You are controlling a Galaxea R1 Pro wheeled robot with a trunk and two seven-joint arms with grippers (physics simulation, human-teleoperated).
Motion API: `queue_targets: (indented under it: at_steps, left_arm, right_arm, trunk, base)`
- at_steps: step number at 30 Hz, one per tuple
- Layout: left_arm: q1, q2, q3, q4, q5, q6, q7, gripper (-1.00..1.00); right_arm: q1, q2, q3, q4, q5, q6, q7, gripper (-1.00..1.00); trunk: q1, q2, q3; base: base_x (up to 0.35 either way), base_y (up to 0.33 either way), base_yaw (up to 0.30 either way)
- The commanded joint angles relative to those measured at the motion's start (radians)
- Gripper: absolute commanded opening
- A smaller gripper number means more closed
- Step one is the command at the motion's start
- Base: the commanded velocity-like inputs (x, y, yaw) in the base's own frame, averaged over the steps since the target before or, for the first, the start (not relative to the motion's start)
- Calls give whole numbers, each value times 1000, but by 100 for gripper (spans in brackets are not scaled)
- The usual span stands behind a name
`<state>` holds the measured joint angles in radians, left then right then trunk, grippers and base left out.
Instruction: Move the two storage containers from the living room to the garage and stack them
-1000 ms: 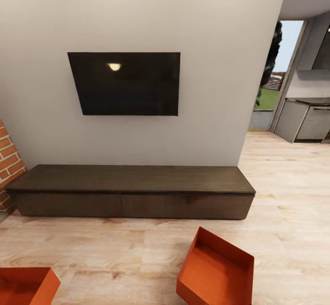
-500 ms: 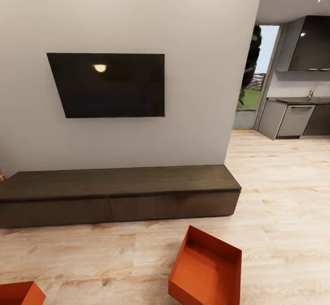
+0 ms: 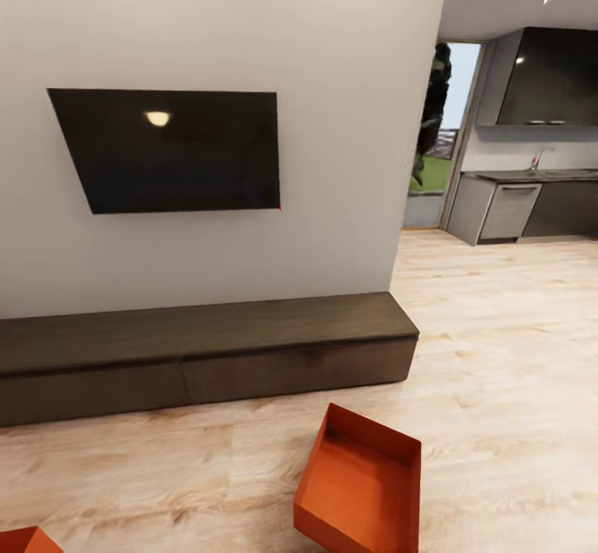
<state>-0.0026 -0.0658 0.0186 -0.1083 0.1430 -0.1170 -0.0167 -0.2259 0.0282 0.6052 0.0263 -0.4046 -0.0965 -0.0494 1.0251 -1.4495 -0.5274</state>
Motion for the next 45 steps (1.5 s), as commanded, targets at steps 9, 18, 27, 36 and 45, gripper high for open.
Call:
queue_targets:
  at_steps: [9,18,27,36,45]
  left_arm:
    - [0,0,1,0,7,-3,-2,100]
    - [0,0,1,0,7,-3,-2,100]
    - [0,0,1,0,7,-3,-2,100]
    - [0,0,0,1,6,-2,-2,100]
    - [0,0,0,1,6,0,-7,100]
  right_arm:
    - [-1,1,7,3,-15,-5,-1,100]
    - [-1,-1,7,3,-20,-4,-1,100]
    - [-1,-1,5,3,-21,-3,-1,100]
    - [-1,-1,5,3,-21,-2,-3,100]
    - [-1,-1,5,3,-21,-2,-3,100]
  trunk:
    - [0,-1,-9]
    - [0,-1,-17]
    - [0,-1,-22]
    - [0,-1,-23]
    - [0,-1,-24]
  base:
    - [0,0,-237]
    - [0,0,-245]
    - [0,0,-248]
    - [12,9,-82]
    - [227,191,-1]
